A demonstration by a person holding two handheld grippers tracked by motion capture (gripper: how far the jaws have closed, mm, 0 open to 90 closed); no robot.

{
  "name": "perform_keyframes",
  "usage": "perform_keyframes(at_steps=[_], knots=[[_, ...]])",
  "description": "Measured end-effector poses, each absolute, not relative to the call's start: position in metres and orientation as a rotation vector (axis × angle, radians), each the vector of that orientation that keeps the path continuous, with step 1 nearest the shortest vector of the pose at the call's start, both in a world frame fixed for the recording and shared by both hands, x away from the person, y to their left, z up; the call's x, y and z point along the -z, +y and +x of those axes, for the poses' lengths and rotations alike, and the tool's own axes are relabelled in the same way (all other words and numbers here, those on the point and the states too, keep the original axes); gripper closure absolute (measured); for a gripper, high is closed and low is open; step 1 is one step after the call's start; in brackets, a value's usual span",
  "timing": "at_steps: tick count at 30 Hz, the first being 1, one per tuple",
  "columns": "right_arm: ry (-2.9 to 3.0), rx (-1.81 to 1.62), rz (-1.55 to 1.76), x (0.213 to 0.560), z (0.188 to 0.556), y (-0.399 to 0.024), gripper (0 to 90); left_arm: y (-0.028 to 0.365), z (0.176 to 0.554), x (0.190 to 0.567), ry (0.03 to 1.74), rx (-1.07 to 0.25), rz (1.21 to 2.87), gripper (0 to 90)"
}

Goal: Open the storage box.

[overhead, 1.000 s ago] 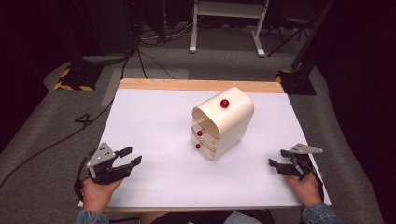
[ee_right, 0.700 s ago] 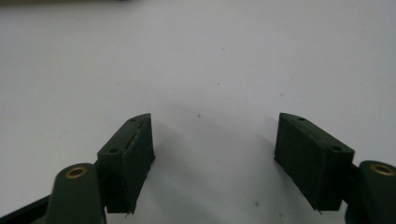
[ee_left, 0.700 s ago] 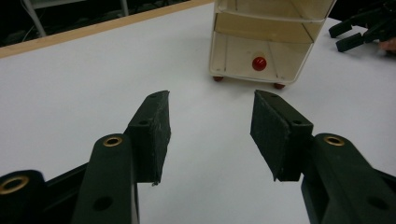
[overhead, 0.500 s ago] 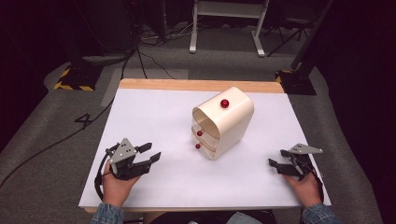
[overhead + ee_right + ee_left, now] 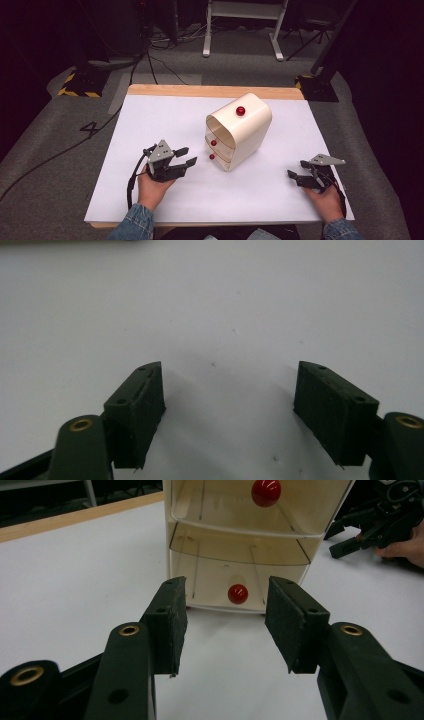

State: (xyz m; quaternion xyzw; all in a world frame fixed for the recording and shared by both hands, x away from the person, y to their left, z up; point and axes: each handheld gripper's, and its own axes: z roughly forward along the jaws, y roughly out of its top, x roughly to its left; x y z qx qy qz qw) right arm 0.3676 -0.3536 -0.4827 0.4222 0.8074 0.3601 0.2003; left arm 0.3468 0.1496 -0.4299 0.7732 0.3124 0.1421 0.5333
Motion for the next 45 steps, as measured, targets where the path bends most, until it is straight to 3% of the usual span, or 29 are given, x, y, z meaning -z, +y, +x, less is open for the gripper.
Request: perform_keyframes(at_steps=[16, 34, 41, 45], knots=[[2.250, -0.999, 1.171, 0.483, 0.367, -0.353, 27.4, 0.116, 0.371, 0.454, 0.719, -0.246, 1.885, 51.1], [2.250, -0.999, 1.170, 0.483, 0.367, -0.353, 27.4, 0.097, 0.377, 0.472, 0.722, -0.248, 1.896, 61.9], [2.250, -1.000, 1.171, 0.483, 0.367, -0.353, 27.4, 0.095, 0.378, 0.474, 0.744, -0.249, 1.888, 72.4], [2.250, -1.000, 1.171, 0.483, 0.367, -0.353, 27.4, 0.095, 0.377, 0.474, 0.738, -0.267, 1.898, 73.2]])
